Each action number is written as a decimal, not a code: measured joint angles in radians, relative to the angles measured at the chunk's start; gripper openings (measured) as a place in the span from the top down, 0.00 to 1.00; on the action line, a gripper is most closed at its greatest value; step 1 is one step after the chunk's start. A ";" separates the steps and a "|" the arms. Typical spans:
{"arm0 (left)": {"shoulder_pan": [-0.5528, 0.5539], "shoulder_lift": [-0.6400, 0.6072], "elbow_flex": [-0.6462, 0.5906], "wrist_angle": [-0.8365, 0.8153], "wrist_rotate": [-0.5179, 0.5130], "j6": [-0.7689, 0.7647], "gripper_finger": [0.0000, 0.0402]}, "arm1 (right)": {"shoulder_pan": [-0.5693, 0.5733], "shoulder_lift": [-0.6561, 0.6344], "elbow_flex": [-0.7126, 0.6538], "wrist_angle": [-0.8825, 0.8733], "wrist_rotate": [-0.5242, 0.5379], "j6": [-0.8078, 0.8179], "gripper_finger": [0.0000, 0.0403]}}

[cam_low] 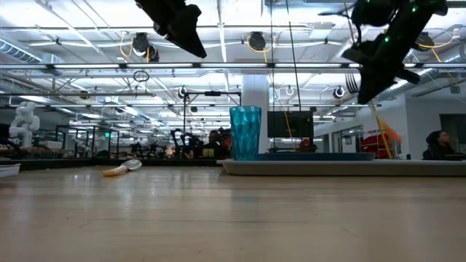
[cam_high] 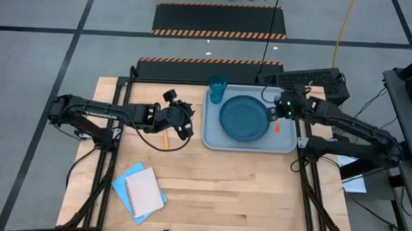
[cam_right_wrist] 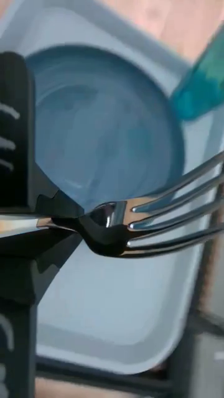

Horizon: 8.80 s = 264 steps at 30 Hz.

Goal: Pick and place plate/cup/fork/spoon on tray
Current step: Put the orange fork on the gray tray to the right of the blue plate

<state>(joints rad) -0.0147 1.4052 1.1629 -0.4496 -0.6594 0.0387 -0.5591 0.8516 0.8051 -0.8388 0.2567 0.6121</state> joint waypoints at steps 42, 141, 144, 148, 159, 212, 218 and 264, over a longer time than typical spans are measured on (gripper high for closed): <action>-0.020 0.000 0.000 0.006 0.014 -0.003 0.68 | -0.366 0.320 -0.171 0.194 -0.278 -0.013 0.94; -0.013 0.000 -0.001 -0.228 0.068 -0.114 0.68 | 0.141 0.210 -0.378 0.308 -0.139 0.293 0.83; 0.017 0.005 -0.001 -0.330 0.109 -0.192 0.68 | 0.152 0.208 -0.378 0.298 -0.139 0.304 0.83; 0.059 0.017 -0.036 -0.353 0.166 -0.232 0.68 | 0.170 0.207 -0.378 0.288 -0.131 0.313 0.83; 0.166 0.054 -0.200 -0.176 0.358 -0.099 0.68 | 0.205 0.206 -0.378 0.291 -0.105 0.338 0.83; 0.252 0.067 -0.292 -0.021 0.503 -0.055 0.68 | 0.349 0.207 -0.376 0.398 -0.104 0.369 0.83; 0.252 0.067 -0.292 -0.021 0.503 -0.055 0.68 | 0.353 0.207 -0.376 0.379 -0.104 0.378 0.83; 0.245 0.067 -0.292 -0.020 0.504 -0.069 0.68 | 0.384 0.170 -0.375 0.348 -0.104 0.401 0.83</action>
<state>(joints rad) 0.2306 1.4719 0.8711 -0.4698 -0.1551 -0.0307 -0.1749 1.0217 0.4297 -0.4910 0.1532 1.0134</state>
